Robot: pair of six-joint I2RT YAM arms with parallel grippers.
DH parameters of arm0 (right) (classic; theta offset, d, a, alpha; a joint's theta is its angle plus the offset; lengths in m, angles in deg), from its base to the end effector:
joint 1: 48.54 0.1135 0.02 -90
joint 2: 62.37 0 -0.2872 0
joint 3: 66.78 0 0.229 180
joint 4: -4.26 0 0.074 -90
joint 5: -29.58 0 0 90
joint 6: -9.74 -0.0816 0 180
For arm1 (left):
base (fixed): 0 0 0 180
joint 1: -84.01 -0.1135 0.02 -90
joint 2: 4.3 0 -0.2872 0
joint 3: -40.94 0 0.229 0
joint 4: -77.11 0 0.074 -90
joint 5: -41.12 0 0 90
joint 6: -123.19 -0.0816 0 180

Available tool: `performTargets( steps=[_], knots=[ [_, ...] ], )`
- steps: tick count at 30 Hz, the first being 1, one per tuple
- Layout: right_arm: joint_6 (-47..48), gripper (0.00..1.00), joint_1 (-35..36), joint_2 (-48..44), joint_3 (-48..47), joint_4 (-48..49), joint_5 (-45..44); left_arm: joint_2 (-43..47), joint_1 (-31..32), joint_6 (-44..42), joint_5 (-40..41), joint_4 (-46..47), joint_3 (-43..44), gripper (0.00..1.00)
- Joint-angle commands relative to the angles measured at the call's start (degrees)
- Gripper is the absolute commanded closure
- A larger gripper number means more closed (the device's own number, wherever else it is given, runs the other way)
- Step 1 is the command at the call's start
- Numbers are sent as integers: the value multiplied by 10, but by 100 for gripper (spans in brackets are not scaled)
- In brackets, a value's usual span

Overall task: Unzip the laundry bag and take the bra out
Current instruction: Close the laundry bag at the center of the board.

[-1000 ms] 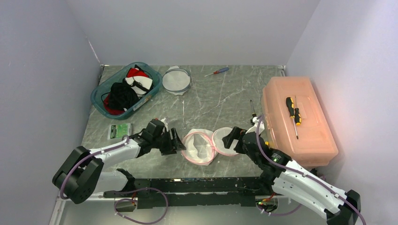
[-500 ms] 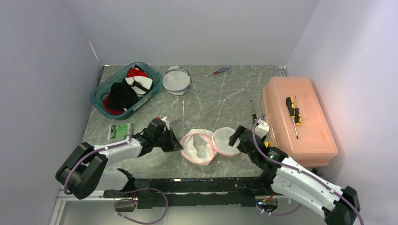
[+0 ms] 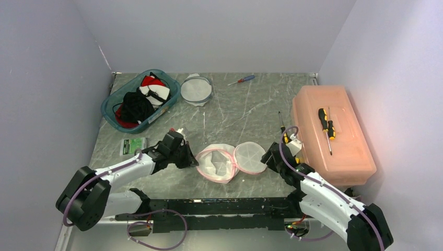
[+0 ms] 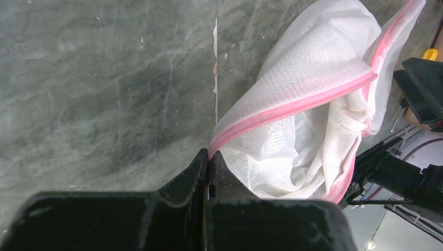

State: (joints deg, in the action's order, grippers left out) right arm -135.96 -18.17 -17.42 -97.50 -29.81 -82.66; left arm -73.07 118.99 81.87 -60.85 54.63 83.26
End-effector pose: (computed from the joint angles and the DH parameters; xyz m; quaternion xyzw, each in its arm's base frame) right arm 0.1348 0.0432 0.1485 0.2680 0.8796 0.1066 0.3783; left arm 0.1723 -0.1412 0.1632 -0.0748 0.9291 -0.3054 0.1948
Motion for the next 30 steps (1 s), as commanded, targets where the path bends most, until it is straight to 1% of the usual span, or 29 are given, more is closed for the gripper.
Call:
performTargets(
  steps=[1,5,7,12,16,20,26,29,30],
  knots=[
    [11,35,-5,18,4,64,41,17,2,-27,32,-51,31,97],
    [8,36,-6,53,11,90,63,15,3,-29,31,-54,36,97],
    [6,41,-5,65,15,101,73,14,2,-29,31,-57,37,97],
    [5,60,-6,87,22,112,82,24,3,-29,34,-65,38,97],
    [7,77,-6,87,23,114,84,33,2,-29,35,-78,41,97],
    [21,100,-6,75,8,97,78,48,3,-32,40,-98,50,97],
    [69,100,-6,9,-52,36,52,77,2,-45,55,-146,83,97],
    [109,100,-4,-23,-106,-5,39,85,2,-58,69,-181,122,97],
    [123,100,-5,-30,-139,-21,35,86,2,-64,79,-197,140,97]
  ],
)
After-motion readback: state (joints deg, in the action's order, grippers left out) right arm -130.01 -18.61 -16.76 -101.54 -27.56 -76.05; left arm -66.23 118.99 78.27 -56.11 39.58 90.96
